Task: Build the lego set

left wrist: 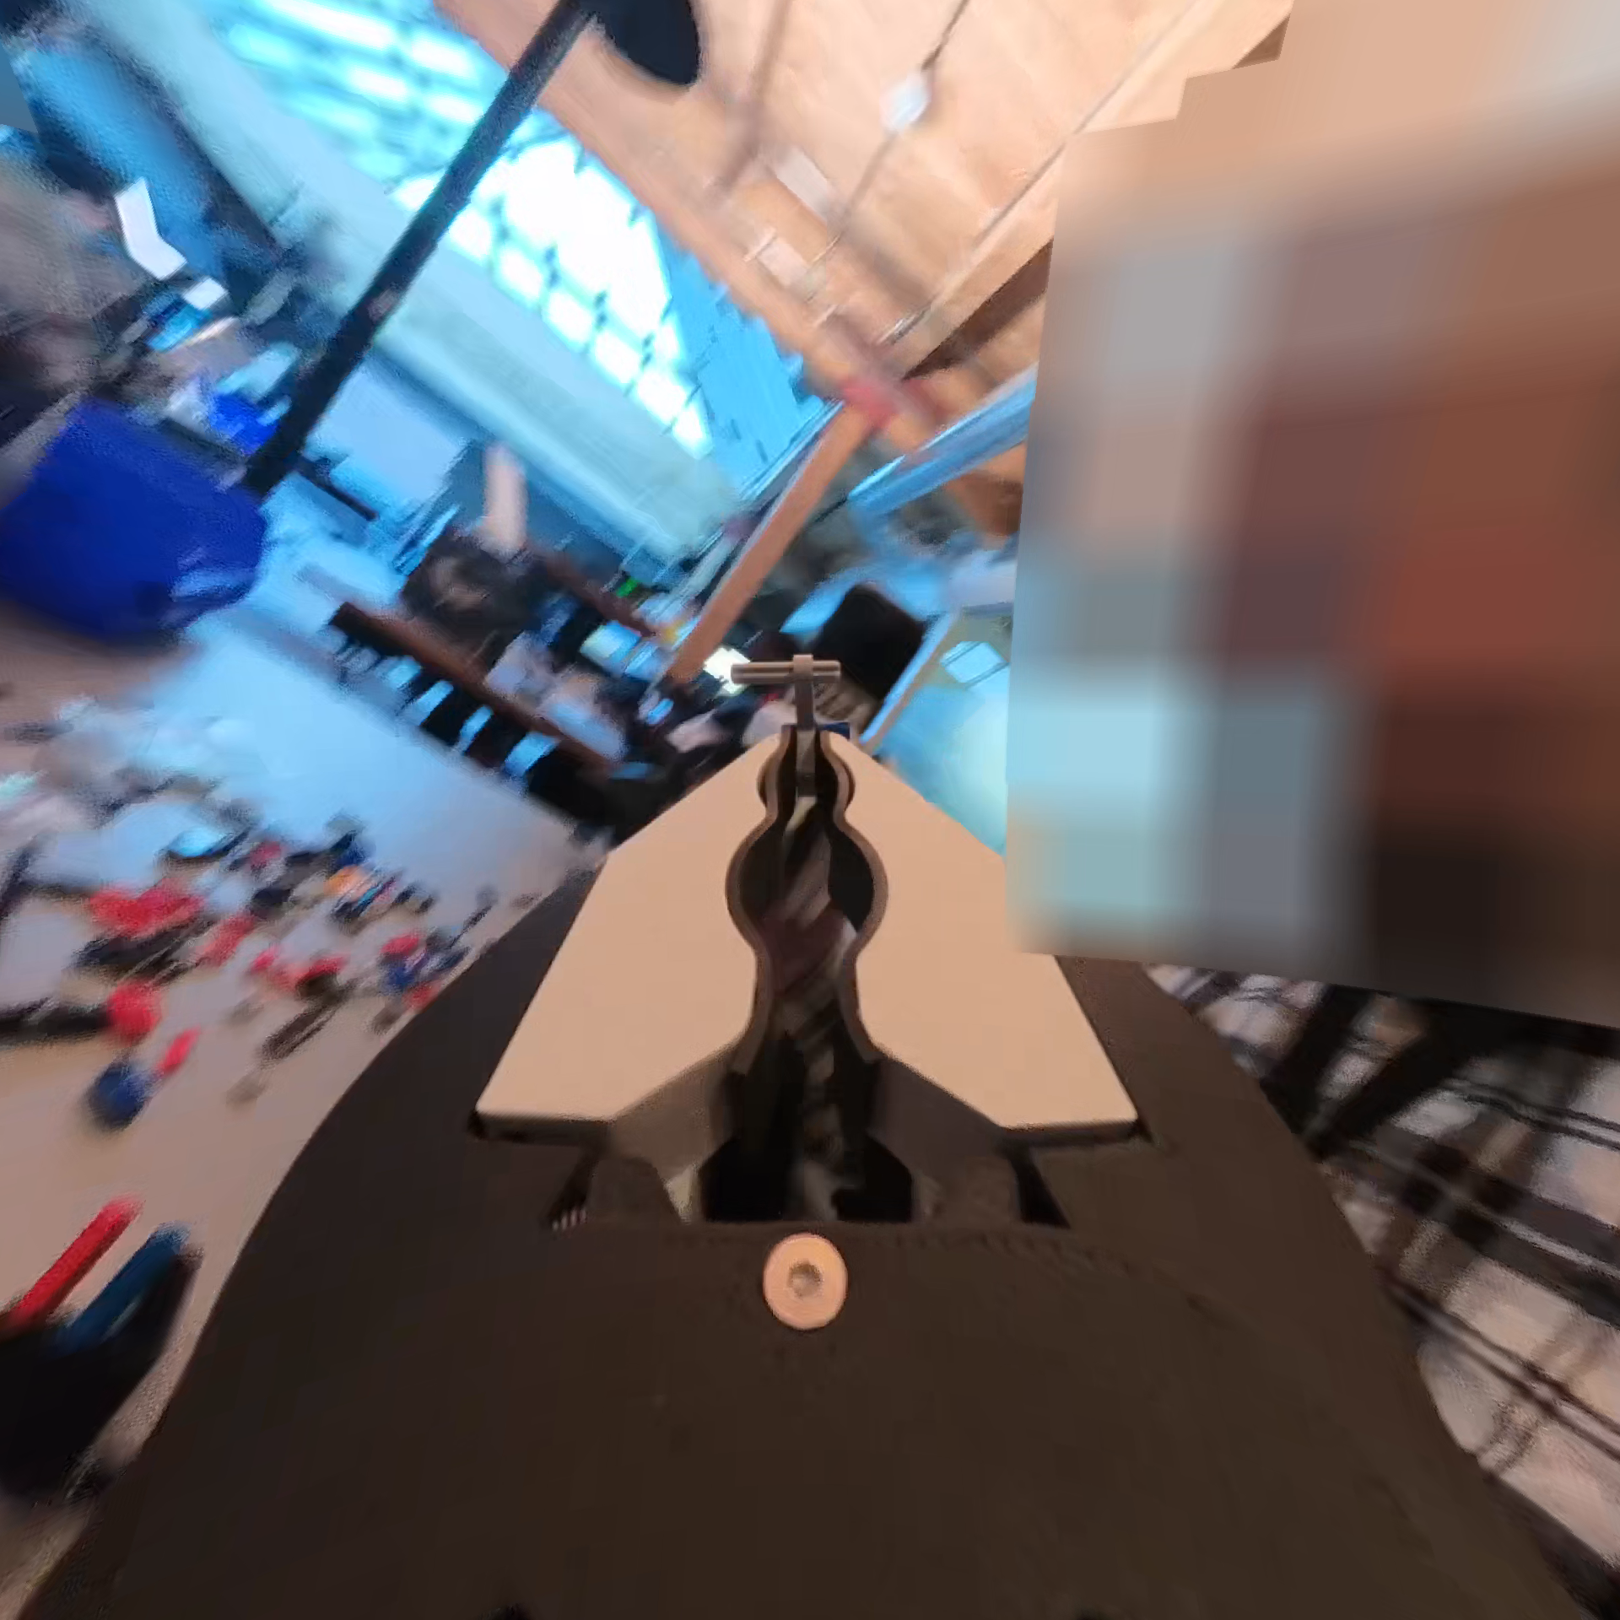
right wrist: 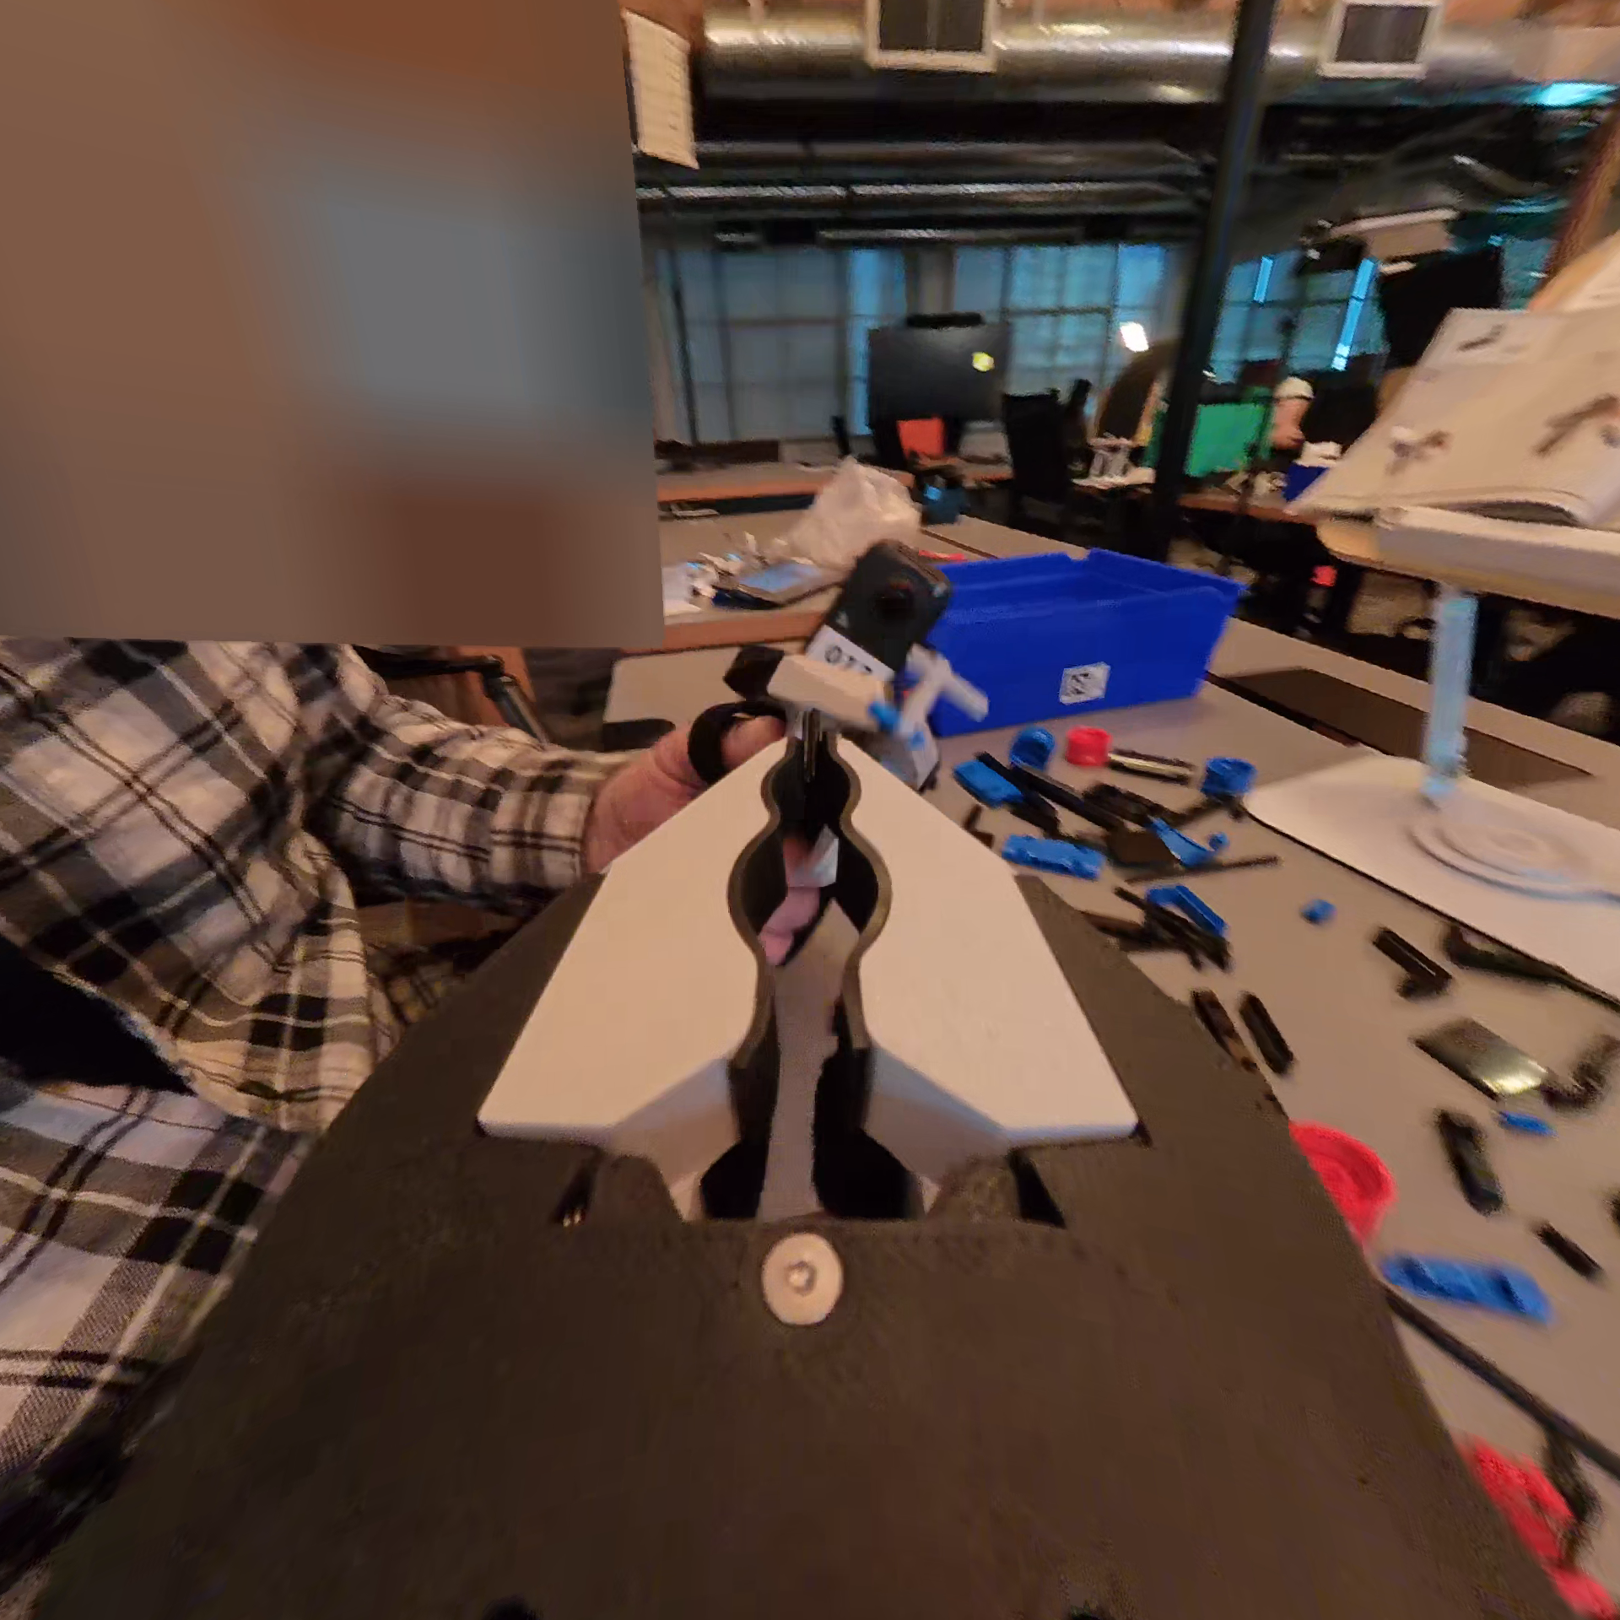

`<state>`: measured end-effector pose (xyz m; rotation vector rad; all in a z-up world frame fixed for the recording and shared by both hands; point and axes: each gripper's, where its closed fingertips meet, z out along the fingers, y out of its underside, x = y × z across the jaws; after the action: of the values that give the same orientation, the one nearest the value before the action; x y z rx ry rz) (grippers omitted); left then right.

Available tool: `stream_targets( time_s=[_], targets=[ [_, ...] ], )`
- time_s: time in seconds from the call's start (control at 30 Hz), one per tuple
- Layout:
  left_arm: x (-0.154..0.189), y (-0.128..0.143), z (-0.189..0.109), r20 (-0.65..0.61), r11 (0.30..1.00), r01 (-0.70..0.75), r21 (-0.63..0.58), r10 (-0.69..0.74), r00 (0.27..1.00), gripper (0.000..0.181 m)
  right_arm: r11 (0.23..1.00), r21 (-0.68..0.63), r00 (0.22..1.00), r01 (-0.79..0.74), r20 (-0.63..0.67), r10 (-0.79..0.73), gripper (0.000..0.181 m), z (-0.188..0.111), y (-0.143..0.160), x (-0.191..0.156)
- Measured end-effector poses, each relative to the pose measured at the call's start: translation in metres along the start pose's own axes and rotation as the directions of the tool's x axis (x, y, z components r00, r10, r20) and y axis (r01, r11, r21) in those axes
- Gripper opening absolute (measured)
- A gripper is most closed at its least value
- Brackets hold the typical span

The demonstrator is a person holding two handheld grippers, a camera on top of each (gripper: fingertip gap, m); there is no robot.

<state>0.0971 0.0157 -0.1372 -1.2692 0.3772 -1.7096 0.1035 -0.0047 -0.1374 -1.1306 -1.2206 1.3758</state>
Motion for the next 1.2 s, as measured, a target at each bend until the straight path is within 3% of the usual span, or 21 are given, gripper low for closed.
stream_targets(
  time_s=[0.13, 0.2, 0.27, 0.43, 0.5, 0.57, 0.73, 0.87, 0.93, 1.03, 1.13, 1.2],
  targets=[
    [-0.044, 0.053, -0.009, 0.262, 0.947, 0.068, -0.315, 0.018, 0.965, 0.002, 0.995, -0.100, 0.994, 0.005, -0.109, -0.016, 0.002, -0.018, 0.019, 0.013],
    [-0.060, 0.075, -0.018, 0.350, 0.881, 0.109, -0.460, 0.067, 0.934, 0.002, 0.989, -0.149, 0.990, -0.004, -0.138, -0.017, 0.002, -0.024, 0.031, 0.017],
    [-0.075, 0.097, -0.035, 0.412, 0.770, 0.142, -0.622, 0.168, 0.895, 0.001, 0.980, -0.198, 0.989, -0.025, -0.150, -0.005, 0.002, -0.028, 0.044, 0.018],
    [-0.091, 0.126, -0.060, 0.472, 0.622, 0.260, -0.738, 0.202, 0.858, 0.002, 0.955, -0.292, 0.989, -0.053, -0.146, 0.010, 0.002, -0.029, 0.069, 0.015],
    [-0.093, 0.127, -0.062, 0.486, 0.620, 0.272, -0.736, 0.204, 0.850, 0.002, 0.950, -0.308, 0.989, -0.058, -0.147, 0.013, 0.002, -0.029, 0.074, 0.015],
    [-0.091, 0.122, -0.060, 0.474, 0.634, 0.251, -0.732, 0.209, 0.855, 0.008, 0.948, -0.310, 0.989, -0.069, -0.149, 0.023, 0.002, -0.029, 0.076, 0.017],
    [-0.081, 0.125, -0.072, 0.395, 0.562, 0.182, -0.807, 0.284, 0.874, 0.015, 0.937, -0.343, 0.988, -0.066, -0.157, 0.012, 0.001, -0.032, 0.083, 0.019],
    [-0.085, 0.120, -0.075, 0.258, 0.460, 0.012, -0.888, 0.475, 0.841, 0.017, 0.900, -0.435, 0.983, -0.038, -0.177, -0.044, 0.002, -0.036, 0.098, 0.022],
    [-0.090, 0.118, -0.074, 0.156, 0.375, -0.095, -0.922, 0.585, 0.796, 0.017, 0.880, -0.474, 0.981, -0.028, -0.183, -0.068, 0.002, -0.036, 0.105, 0.023],
    [-0.094, 0.118, -0.068, 0.046, 0.287, -0.186, -0.940, 0.644, 0.763, 0.016, 0.856, -0.517, 0.979, -0.014, -0.182, -0.094, 0.002, -0.035, 0.113, 0.023],
    [-0.101, 0.125, -0.068, 0.037, 0.244, -0.158, -0.957, 0.641, 0.767, 0.009, 0.849, -0.528, 0.977, -0.014, -0.187, -0.100, 0.002, -0.035, 0.116, 0.024],
    [-0.101, 0.129, -0.065, 0.077, 0.270, -0.120, -0.955, 0.618, 0.782, 0.003, 0.849, -0.529, 0.977, -0.015, -0.190, -0.101, 0.002, -0.035, 0.116, 0.024]
  ],
)
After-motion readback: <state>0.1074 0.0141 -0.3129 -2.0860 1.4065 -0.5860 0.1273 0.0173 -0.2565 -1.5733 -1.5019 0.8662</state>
